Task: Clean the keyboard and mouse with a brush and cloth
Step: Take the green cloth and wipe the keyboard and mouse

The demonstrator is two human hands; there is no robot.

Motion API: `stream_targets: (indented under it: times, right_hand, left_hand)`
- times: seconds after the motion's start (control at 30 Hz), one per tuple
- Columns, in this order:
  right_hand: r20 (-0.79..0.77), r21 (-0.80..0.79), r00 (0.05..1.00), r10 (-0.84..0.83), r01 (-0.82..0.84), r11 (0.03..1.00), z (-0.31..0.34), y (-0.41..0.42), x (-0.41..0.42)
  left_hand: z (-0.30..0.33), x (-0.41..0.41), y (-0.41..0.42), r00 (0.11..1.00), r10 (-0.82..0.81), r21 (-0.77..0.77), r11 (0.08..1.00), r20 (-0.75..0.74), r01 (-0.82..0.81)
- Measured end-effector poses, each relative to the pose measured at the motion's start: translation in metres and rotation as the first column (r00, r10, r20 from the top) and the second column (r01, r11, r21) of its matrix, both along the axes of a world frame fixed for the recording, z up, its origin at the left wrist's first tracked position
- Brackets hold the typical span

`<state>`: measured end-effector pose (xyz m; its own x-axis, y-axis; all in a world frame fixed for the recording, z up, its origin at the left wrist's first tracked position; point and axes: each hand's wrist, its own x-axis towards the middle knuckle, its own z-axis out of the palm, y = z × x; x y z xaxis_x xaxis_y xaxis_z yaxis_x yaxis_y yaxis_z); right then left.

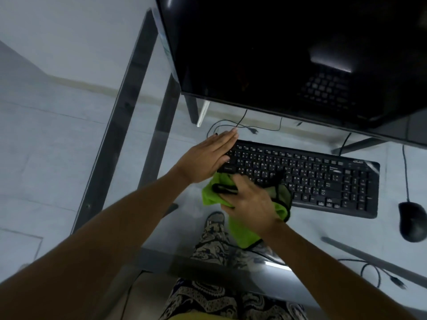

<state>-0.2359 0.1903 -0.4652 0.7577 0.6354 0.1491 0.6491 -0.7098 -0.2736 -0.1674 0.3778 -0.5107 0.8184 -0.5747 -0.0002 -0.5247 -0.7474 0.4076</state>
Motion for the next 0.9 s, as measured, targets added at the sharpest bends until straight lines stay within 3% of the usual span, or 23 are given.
stream_targets:
  times: [0.17, 0.37, 0.57, 0.77, 0.9]
  right_hand:
    - [-0.009, -0.06, 0.999, -0.041, 0.041, 0.997, 0.007, -0.066, 0.001]
    - [0.002, 0.001, 0.998, 0.064, -0.064, 0.998, -0.001, 0.004, 0.003]
    - [-0.008, -0.061, 0.996, 0.088, -0.089, 0.994, 0.0, -0.08, 0.009]
    - [0.031, -0.028, 0.988, 0.151, -0.15, 0.988, -0.009, -0.006, 0.007]
    - [-0.027, -0.075, 0.98, 0.197, -0.198, 0.977, -0.01, -0.068, 0.009]
  left_hand:
    - [-0.002, 0.0, 0.0, 1.0, 0.011, 0.003, 1.0, 0.003, -0.011]
    - [-0.001, 0.0, 0.002, 1.0, -0.006, -0.007, 1.0, -0.001, 0.006]
    - [-0.001, 0.0, 0.0, 1.0, -0.007, -0.014, 1.0, 0.004, 0.007]
    - [0.0, 0.001, 0.0, 1.0, -0.001, 0.01, 1.0, -0.026, 0.002]
    - [0.001, 0.002, 0.0, 0.999, -0.005, 0.037, 0.999, -0.041, 0.007]
